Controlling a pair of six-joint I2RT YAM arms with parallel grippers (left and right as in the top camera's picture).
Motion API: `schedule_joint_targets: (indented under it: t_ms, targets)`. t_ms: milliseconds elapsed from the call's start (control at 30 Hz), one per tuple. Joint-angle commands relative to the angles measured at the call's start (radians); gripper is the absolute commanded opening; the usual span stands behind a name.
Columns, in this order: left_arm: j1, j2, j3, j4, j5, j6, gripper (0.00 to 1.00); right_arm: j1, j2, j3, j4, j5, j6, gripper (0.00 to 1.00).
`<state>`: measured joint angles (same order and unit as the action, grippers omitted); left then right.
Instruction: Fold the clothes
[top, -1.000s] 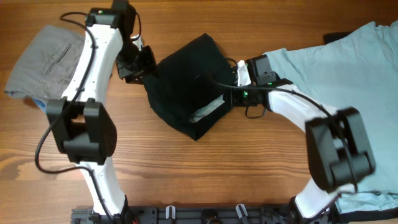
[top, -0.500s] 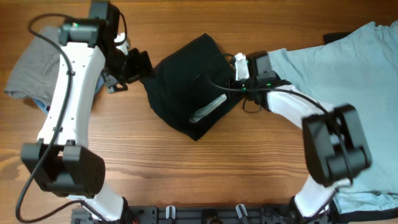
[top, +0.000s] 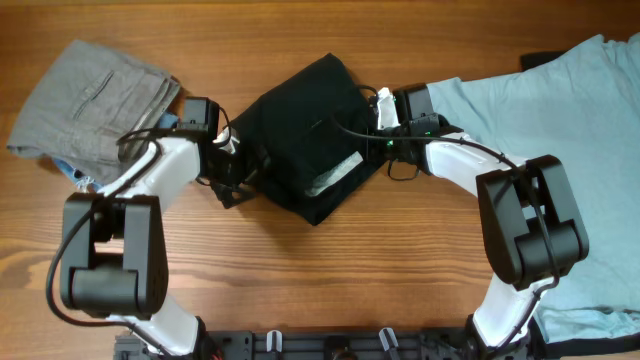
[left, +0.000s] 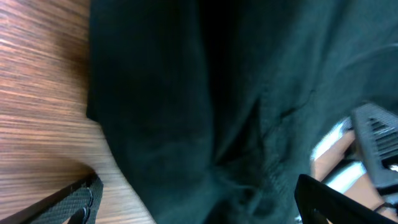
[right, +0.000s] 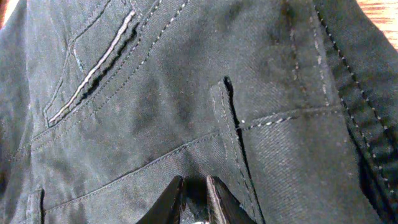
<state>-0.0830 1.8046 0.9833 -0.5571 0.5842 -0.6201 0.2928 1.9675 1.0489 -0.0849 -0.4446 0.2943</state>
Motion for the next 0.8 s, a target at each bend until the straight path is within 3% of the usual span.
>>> schedule_joint_targets:
  t_ms: [0, 233, 300, 367, 467, 533, 667, 767]
  targets:
    - [-0.005, 0.026, -0.116, 0.154, 0.039, -0.134, 1.0, 0.007, 0.071, -0.028, -0.025, 0.041, 0.012, 0.17]
    - [-0.133, 0.049, -0.188, 0.331, -0.169, -0.309, 1.0, 0.007, 0.071, -0.028, -0.03, 0.04, 0.012, 0.17]
    - [-0.177, 0.074, -0.188, 0.406, -0.175, -0.309, 0.88, 0.007, 0.071, -0.028, -0.036, 0.039, 0.012, 0.17]
    - [-0.212, 0.095, -0.188, 0.446, -0.195, -0.309, 0.63, 0.007, 0.071, -0.028, -0.036, 0.008, 0.013, 0.17]
    - [-0.215, 0.096, -0.188, 0.438, -0.248, -0.304, 0.36, 0.007, 0.071, -0.028, -0.036, -0.029, 0.012, 0.16]
    - [-0.196, 0.096, -0.187, 0.434, -0.267, -0.263, 0.04, 0.007, 0.061, -0.028, -0.048, -0.037, 0.024, 0.16]
    - [-0.11, 0.074, -0.164, 0.311, -0.187, -0.055, 0.04, 0.007, -0.033, -0.022, -0.148, -0.062, 0.019, 0.17]
    - [-0.022, 0.009, -0.055, 0.079, -0.113, 0.092, 0.04, 0.007, -0.189, -0.012, -0.243, -0.097, -0.014, 0.17]
